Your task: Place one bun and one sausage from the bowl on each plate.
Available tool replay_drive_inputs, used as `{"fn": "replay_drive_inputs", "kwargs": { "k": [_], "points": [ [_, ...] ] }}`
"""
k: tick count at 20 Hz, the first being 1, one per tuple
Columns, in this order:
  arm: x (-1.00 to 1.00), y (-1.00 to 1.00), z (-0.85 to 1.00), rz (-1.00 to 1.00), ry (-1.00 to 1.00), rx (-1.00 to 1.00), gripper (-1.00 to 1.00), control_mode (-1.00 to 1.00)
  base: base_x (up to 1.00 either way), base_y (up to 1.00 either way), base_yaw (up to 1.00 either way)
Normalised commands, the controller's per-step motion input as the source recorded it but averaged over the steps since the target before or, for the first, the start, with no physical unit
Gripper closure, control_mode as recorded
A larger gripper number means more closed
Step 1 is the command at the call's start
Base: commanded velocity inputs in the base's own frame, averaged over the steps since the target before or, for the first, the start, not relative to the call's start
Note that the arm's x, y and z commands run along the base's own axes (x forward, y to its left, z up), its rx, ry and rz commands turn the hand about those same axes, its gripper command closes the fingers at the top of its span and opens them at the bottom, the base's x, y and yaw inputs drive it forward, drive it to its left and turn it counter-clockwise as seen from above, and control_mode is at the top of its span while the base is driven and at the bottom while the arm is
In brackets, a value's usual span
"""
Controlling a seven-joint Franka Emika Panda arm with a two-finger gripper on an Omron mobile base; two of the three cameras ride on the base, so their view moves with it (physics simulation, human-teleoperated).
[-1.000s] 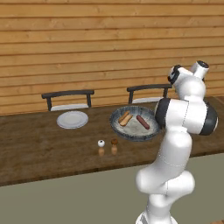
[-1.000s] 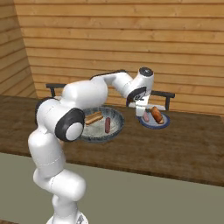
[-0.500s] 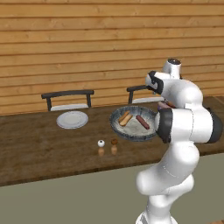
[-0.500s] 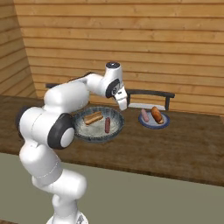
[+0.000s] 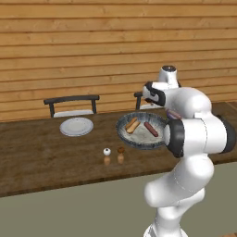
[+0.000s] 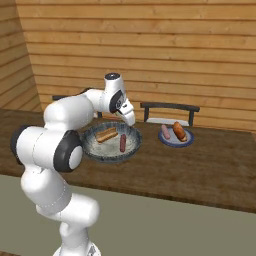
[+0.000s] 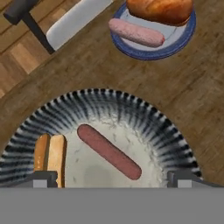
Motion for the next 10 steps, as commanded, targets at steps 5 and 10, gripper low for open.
{"fn": "replay_drive_inputs", "kwargs": {
  "k": [5,10],
  "points": [
    [0.07,0.08,-0.42,0.57,0.16,-0.03,-1.0,-1.0,0.0,0.0,0.0],
    [0.23,0.18,-0.54,0.49,0.04,-0.1,-1.0,-1.0,0.0,0.0,0.0]
  ]
}}
